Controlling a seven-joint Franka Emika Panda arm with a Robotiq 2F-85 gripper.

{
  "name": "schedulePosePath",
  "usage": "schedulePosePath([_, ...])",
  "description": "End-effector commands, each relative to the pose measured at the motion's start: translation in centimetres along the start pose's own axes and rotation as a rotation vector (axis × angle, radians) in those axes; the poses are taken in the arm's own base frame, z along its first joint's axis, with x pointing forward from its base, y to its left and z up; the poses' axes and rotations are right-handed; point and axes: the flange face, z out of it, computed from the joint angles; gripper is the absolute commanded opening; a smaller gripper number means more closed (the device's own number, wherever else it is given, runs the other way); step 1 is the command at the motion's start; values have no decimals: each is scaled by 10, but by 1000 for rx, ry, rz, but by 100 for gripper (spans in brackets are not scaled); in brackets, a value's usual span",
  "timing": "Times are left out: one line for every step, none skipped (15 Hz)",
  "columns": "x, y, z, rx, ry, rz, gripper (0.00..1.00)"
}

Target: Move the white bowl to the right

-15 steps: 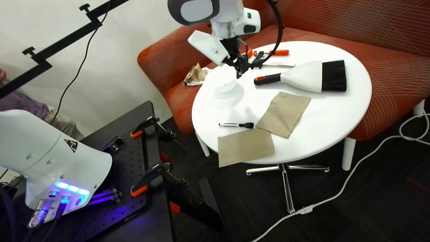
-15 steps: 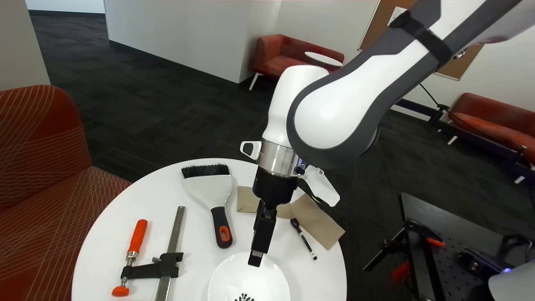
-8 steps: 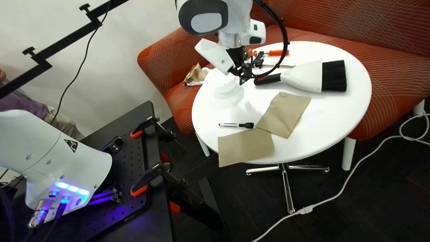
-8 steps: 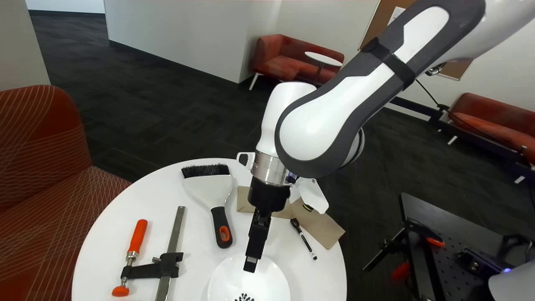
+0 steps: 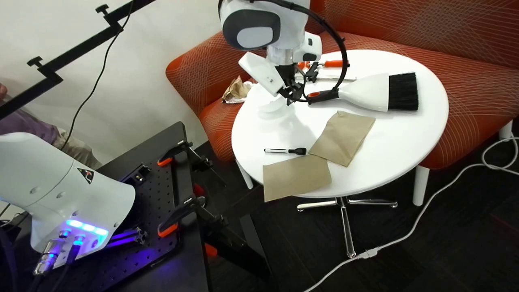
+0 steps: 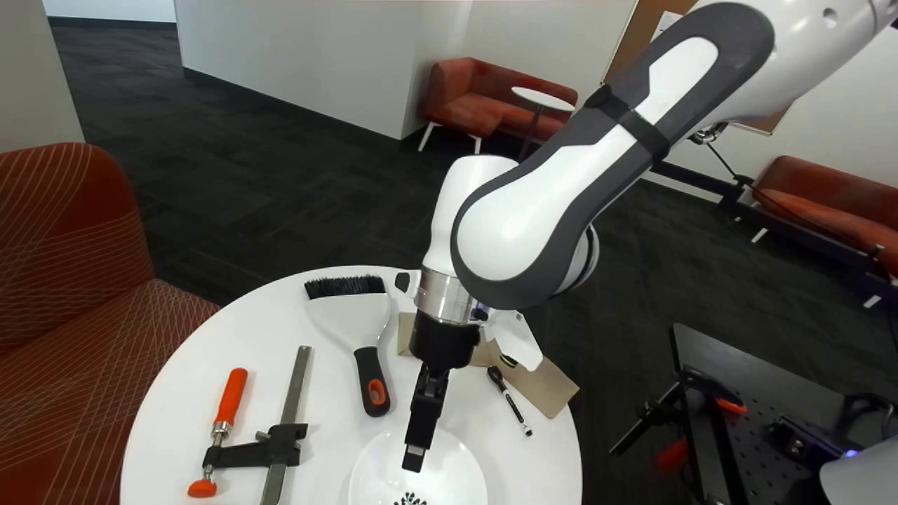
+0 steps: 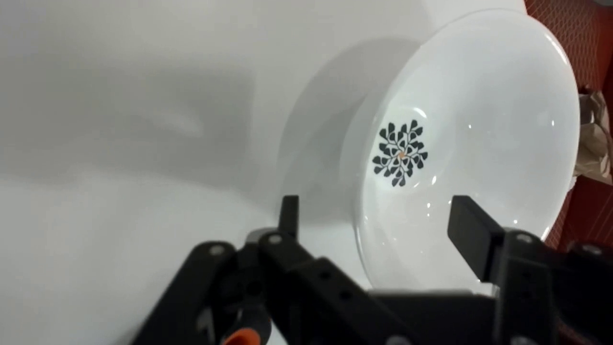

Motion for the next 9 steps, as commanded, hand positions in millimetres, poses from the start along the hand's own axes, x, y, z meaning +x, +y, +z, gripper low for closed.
schedulePosePath([6, 1, -1, 23, -2, -17, 51])
schedulePosePath([7, 1, -1, 23, -2, -16, 42])
schedulePosePath([7, 2, -1, 24, -1, -15, 35])
schedulePosePath([7, 2, -2, 22, -1, -13, 27])
schedulePosePath([7, 2, -3, 18, -3, -9, 20])
schedulePosePath([7, 3, -5, 12, -3, -5, 12])
schedulePosePath([6, 3, -8, 5, -4, 5, 5])
schedulePosePath([5, 5, -12, -8, -4, 15, 1])
schedulePosePath([4, 6, -15, -9, -3, 14, 0])
